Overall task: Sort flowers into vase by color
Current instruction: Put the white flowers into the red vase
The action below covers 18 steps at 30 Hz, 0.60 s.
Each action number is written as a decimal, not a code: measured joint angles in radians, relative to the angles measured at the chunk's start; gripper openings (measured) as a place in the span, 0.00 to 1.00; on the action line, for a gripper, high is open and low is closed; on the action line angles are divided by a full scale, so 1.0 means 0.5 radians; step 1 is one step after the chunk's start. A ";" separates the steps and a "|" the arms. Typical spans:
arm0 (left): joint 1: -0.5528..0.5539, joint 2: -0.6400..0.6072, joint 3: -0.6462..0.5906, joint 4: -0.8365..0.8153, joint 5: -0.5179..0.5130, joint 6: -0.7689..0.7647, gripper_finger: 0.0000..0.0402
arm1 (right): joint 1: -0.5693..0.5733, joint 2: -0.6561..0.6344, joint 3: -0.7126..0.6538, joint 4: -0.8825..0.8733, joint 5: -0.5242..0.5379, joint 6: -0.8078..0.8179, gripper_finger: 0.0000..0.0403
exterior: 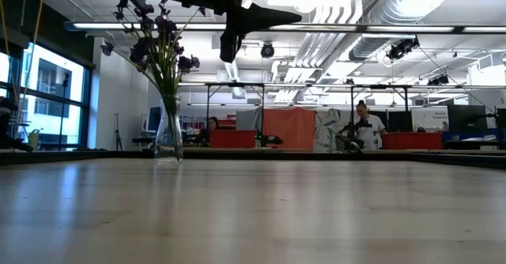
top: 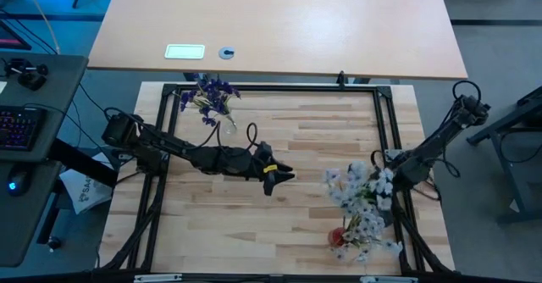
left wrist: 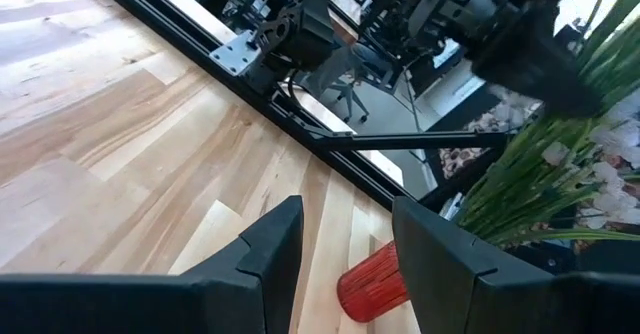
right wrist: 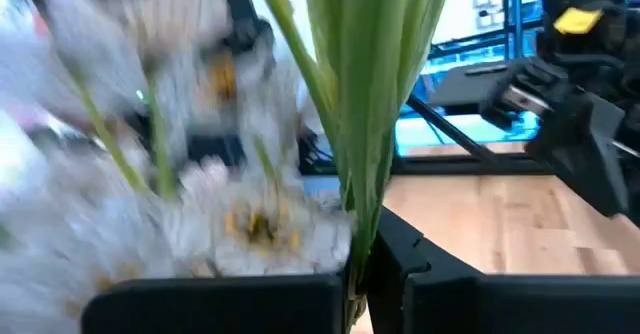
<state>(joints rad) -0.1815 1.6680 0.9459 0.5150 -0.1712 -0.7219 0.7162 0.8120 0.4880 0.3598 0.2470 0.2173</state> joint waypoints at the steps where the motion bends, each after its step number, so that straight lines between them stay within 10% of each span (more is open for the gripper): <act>1: 0.000 0.000 0.000 0.004 0.006 0.000 0.36 | 0.000 -0.019 0.010 -0.003 -0.021 0.056 0.01; 18: 0.028 0.000 0.000 -0.003 0.009 0.002 0.36 | 0.000 0.084 0.031 0.009 -0.120 0.141 0.00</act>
<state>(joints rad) -0.1677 1.6680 0.9459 0.5137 -0.1665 -0.7208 0.7162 0.8542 0.5034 0.3645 0.1867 0.2878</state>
